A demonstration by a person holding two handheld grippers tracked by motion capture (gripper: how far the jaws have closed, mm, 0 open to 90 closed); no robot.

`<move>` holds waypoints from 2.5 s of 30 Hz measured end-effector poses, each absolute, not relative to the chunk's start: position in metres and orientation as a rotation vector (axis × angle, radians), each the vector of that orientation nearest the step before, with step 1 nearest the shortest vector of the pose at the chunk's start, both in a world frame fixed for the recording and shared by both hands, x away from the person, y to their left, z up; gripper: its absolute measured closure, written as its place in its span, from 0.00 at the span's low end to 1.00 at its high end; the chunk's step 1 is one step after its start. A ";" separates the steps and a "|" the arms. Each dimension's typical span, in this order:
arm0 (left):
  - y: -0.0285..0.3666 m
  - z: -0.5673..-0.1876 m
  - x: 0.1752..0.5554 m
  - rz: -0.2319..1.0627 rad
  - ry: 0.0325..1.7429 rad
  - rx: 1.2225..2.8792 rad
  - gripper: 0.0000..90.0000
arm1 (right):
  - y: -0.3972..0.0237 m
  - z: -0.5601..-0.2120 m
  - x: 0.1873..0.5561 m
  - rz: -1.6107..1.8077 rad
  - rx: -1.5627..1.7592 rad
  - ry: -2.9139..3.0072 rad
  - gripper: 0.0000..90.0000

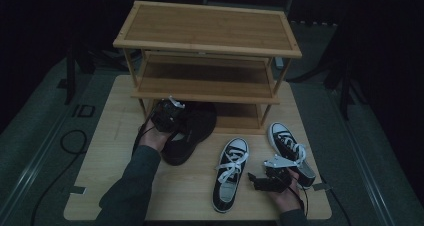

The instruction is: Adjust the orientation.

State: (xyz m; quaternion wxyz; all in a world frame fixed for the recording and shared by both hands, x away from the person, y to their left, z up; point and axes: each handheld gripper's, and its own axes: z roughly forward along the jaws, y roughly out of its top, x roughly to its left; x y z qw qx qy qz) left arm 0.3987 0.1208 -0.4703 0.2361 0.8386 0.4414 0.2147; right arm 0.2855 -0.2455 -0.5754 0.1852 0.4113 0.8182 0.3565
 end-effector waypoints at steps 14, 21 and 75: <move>0.111 -0.474 0.407 0.633 1.261 2.258 0.93 | -0.245 -0.575 0.286 1.006 1.156 2.308 0.19; 0.113 -0.475 0.406 0.665 1.208 2.297 0.75 | -0.245 -0.575 0.286 1.007 1.154 2.309 0.19; 0.150 -0.448 0.326 0.570 1.091 2.201 1.00 | -0.244 -0.576 0.286 1.008 1.153 2.310 0.19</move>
